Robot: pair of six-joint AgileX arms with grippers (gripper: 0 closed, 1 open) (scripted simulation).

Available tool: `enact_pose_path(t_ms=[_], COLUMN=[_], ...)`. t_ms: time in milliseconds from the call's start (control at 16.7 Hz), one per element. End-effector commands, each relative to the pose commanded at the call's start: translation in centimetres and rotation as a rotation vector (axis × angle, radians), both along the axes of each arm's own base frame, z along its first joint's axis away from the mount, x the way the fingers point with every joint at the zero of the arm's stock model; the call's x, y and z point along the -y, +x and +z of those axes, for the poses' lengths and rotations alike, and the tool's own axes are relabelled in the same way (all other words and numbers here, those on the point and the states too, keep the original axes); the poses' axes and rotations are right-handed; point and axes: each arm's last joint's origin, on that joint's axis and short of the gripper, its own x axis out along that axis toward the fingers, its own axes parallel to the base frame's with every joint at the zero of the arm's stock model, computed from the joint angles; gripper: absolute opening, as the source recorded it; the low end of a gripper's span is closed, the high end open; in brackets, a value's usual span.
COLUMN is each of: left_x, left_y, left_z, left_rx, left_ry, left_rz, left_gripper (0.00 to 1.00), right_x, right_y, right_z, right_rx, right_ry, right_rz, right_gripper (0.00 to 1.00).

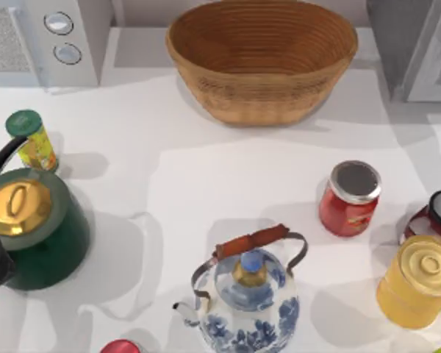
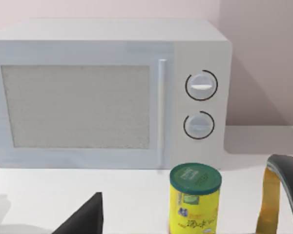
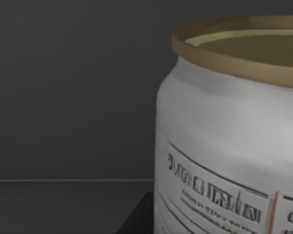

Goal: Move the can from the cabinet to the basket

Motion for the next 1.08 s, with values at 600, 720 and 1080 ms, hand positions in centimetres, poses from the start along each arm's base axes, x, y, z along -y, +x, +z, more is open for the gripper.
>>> enact_pose_path(t_ms=[600,720,1080], left_x=[0.0,0.0,0.0], left_y=[0.0,0.0,0.0], left_z=[0.0,0.0,0.0], left_rx=[0.0,0.0,0.0], left_ry=[0.0,0.0,0.0], left_rz=[0.0,0.0,0.0], left_gripper=[1.0,1.0,1.0], right_x=[-0.6,-0.2,-0.1], right_y=[-15.6,-17.7,-17.7], right_z=[5.6,5.9,5.7], right_rx=[-0.008,-0.001,-0.007], right_ry=[-0.002,0.0,-0.001], right_rz=[0.0,0.001,-0.005], right_gripper=[0.0,0.0,0.0])
